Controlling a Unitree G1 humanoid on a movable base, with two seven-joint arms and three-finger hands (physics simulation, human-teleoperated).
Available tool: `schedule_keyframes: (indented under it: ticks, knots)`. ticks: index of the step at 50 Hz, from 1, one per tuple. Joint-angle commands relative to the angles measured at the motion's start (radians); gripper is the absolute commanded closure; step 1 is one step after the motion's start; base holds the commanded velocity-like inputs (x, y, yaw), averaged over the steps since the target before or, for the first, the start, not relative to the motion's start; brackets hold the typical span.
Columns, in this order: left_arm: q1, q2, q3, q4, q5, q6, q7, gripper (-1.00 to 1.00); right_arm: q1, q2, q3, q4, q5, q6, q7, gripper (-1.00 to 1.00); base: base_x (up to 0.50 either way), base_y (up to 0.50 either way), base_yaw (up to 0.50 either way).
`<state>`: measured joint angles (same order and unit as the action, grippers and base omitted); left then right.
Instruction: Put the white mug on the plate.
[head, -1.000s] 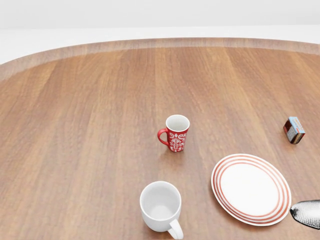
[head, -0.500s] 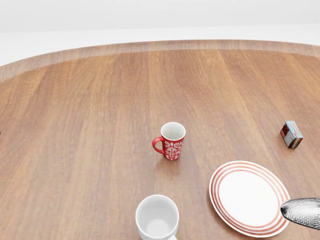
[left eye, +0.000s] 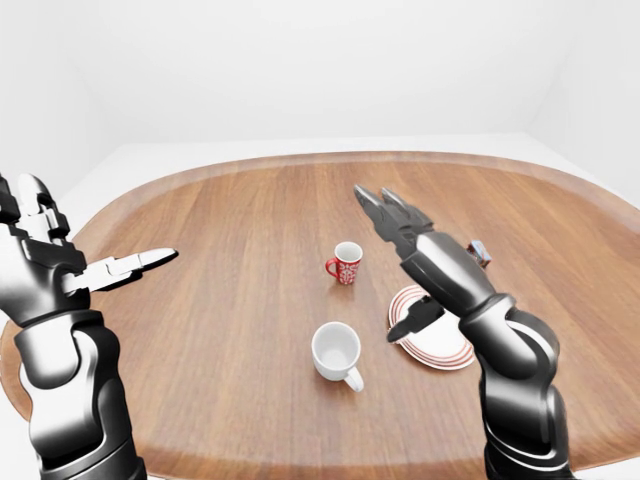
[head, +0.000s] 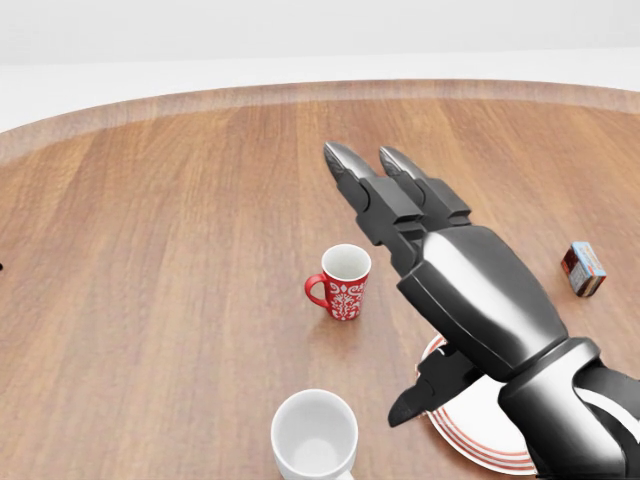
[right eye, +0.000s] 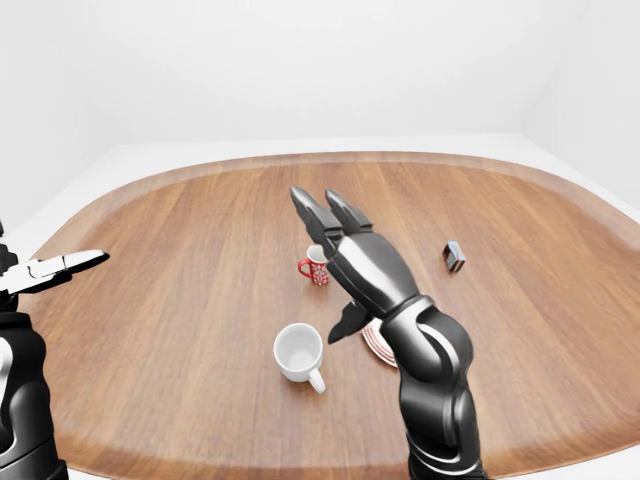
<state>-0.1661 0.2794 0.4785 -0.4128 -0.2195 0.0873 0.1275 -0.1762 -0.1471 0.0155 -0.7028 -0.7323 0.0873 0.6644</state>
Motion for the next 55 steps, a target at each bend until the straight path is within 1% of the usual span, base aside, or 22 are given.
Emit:
schedule_keyframes:
  ticks: [1, 2, 3, 7, 9, 13, 15, 16, 20, 23, 28, 36, 40, 48, 49, 51, 55]
  knots:
    - [-0.001, -0.005, -0.011, 0.01, 0.005, 0.0, 0.008, -1.0, -0.062, 0.17, 0.191, 0.246, -0.526, 0.0, 0.034, -1.0, 0.0, 0.0, 0.0]
    - [-0.001, -0.005, -0.01, 0.01, 0.004, 0.0, 0.008, -1.0, -0.055, 0.209, 0.223, 0.277, -0.534, 0.0, 0.034, -1.0, 0.0, 0.0, 0.0]
    - [-0.002, -0.005, -0.011, 0.011, 0.004, 0.0, 0.008, -1.0, -0.046, 0.221, 0.248, 0.309, -0.553, 0.0, 0.034, -1.0, 0.0, 0.0, 0.0]
    - [-0.002, -0.004, -0.01, 0.016, 0.003, 0.0, 0.007, -1.0, -0.026, 0.265, 0.287, 0.358, -0.582, 0.0, 0.034, -1.0, 0.0, 0.0, 0.0]
    - [-0.003, -0.003, -0.009, 0.016, 0.001, 0.0, 0.008, -1.0, -0.014, 0.272, 0.314, 0.415, -0.613, 0.0, 0.034, -1.0, 0.0, 0.0, 0.0]
    - [-0.003, -0.002, -0.008, 0.012, -0.001, 0.0, 0.009, -1.0, 0.037, 0.293, 0.368, 0.453, -0.654, 0.0, 0.034, -1.0, 0.0, 0.0, 0.0]
    - [-0.004, -0.002, -0.008, 0.013, -0.001, 0.0, 0.009, -1.0, 0.054, 0.293, 0.383, 0.464, -0.666, 0.0, 0.034, -1.0, 0.0, 0.0, 0.0]
    - [-0.003, -0.002, -0.008, 0.012, -0.001, 0.0, 0.009, -1.0, 0.078, 0.289, 0.407, 0.471, -0.68, 0.0, 0.034, -1.0, 0.0, 0.0, 0.0]
    - [-0.003, -0.002, -0.009, 0.018, 0.0, 0.0, 0.009, -1.0, 0.104, 0.296, 0.437, 0.492, -0.69, 0.0, 0.034, -1.0, 0.0, 0.0, 0.0]
    - [-0.003, -0.002, -0.008, 0.019, -0.002, 0.0, 0.008, -1.0, 0.146, 0.286, 0.474, 0.508, -0.703, 0.0, 0.034, -1.0, 0.0, 0.0, 0.0]
    - [-0.002, -0.003, -0.009, 0.016, -0.001, 0.0, 0.009, -1.0, 0.168, 0.281, 0.502, 0.502, -0.713, 0.0, 0.034, -1.0, 0.0, 0.0, 0.0]
    - [-0.001, -0.004, -0.01, 0.012, 0.001, 0.0, 0.009, -1.0, 0.159, 0.279, 0.491, 0.575, -0.692, 0.0, 0.034, -1.0, 0.0, 0.0, 0.0]
    - [-0.001, -0.005, -0.011, 0.013, 0.002, 0.0, 0.008, -1.0, 0.131, 0.286, 0.465, 0.636, -0.674, 0.0, 0.034, -1.0, 0.0, 0.0, 0.0]
    - [-0.001, -0.005, -0.011, 0.013, 0.002, 0.0, 0.008, -1.0, 0.13, 0.287, 0.464, 0.639, -0.674, 0.0, 0.034, -1.0, 0.0, 0.0, 0.0]
    - [0.0, -0.005, -0.01, 0.01, 0.001, 0.0, 0.008, -1.0, 0.023, 0.312, 0.381, 0.803, -0.636, 0.0, 0.034, -1.0, 0.0, 0.0, 0.0]
    - [0.001, -0.006, -0.011, 0.009, 0.001, 0.0, 0.008, -1.0, 0.005, 0.313, 0.366, 0.843, -0.625, 0.0, 0.034, -1.0, 0.0, 0.0, 0.0]
    - [0.002, -0.007, -0.012, 0.007, 0.002, 0.0, 0.007, -1.0, -0.013, 0.315, 0.353, 0.855, -0.612, 0.0, 0.034, -1.0, 0.0, 0.0, 0.0]
